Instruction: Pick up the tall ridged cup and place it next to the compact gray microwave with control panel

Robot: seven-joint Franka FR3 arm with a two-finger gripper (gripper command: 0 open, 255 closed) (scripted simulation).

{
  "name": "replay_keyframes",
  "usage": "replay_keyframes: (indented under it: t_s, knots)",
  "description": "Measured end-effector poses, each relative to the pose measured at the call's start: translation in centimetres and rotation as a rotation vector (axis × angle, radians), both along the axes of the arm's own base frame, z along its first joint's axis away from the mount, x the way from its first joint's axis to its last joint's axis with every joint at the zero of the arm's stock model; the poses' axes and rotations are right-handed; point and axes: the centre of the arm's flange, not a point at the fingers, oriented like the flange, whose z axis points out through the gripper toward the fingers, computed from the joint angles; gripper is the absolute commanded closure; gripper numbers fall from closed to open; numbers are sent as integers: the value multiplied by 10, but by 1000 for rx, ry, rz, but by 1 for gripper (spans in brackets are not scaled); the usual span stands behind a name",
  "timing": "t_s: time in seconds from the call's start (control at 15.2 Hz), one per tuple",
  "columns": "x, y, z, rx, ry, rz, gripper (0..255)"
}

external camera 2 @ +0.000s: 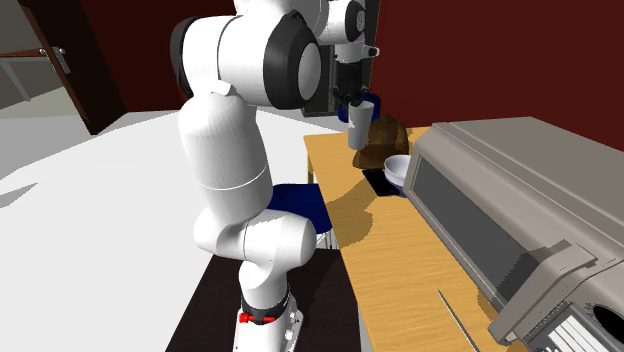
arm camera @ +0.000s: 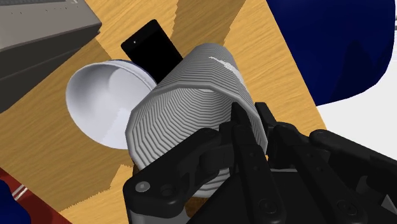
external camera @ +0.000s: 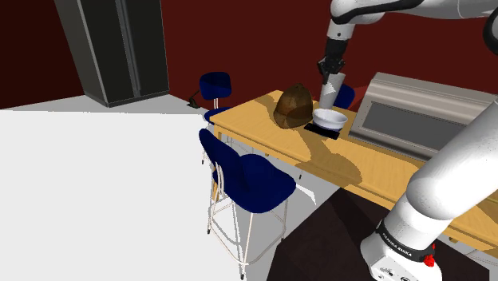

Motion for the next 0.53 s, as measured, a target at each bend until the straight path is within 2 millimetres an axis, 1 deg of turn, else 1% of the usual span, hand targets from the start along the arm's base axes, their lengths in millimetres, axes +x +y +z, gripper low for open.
replay_keyframes:
  t_s: [0.53]
  knots:
    - [-1, 0, 42, 0, 0, 0, 255]
